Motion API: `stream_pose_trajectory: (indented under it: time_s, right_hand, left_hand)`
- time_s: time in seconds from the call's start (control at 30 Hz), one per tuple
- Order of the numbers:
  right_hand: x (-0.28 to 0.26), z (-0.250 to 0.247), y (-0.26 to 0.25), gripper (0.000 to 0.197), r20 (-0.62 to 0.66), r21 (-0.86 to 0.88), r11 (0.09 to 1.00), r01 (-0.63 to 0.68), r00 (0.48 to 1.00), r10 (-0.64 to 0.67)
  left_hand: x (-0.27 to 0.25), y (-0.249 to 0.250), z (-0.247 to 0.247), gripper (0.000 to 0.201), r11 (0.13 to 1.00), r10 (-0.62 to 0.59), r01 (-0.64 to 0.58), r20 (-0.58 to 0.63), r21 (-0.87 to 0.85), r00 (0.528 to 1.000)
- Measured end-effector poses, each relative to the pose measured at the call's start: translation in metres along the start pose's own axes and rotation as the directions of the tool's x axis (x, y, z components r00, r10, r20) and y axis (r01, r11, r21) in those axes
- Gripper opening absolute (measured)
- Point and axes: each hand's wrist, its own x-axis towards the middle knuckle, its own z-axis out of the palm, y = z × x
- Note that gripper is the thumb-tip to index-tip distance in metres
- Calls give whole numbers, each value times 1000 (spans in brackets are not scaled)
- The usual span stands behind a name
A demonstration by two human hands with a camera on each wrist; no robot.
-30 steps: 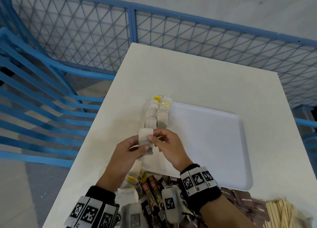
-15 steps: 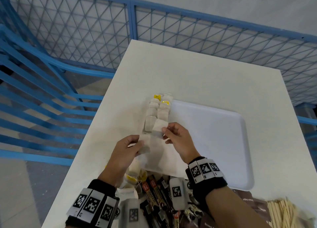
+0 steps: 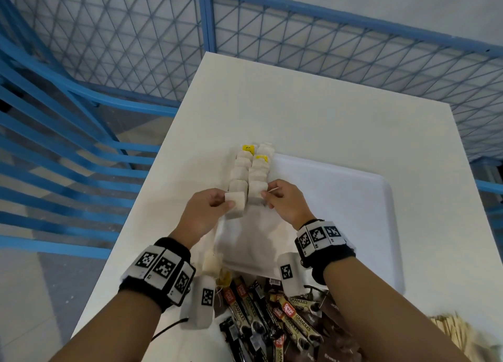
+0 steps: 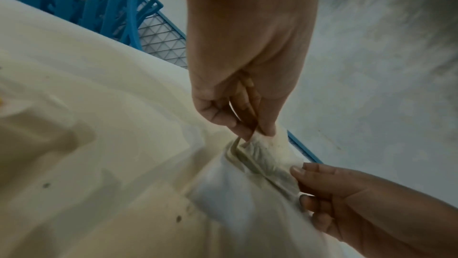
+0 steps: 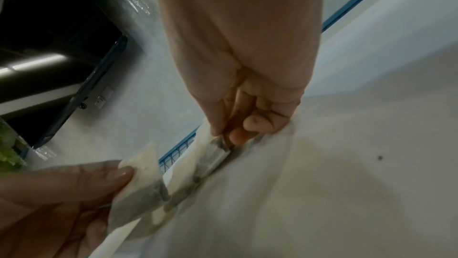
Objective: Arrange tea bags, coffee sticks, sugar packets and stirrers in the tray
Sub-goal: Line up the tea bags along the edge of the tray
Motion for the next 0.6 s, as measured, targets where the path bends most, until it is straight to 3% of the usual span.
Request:
stream_pose_trajectory:
  time_s: [0.13,0.2,0.33,0.6]
  right_hand:
    - [0,4,5,13,-58,50,999,-12,998,15]
    - [-2,5,6,24,-67,55,998,7,998,-3]
    - [-9,4,7,46,-44,14,999,52,998,-52]
    - [-10,6,8,48,-53,-8,996,90,995,-90]
  left_hand:
    - [11,-4,0,3,977,39,-44,26,210,999]
    - [14,-6,-1,14,957,58,-65,35,283,998]
    - [14,-5,-3,26,963,97,-103,35,250,995]
    - [18,-2,-2,30,957,156,-168,68,237,985]
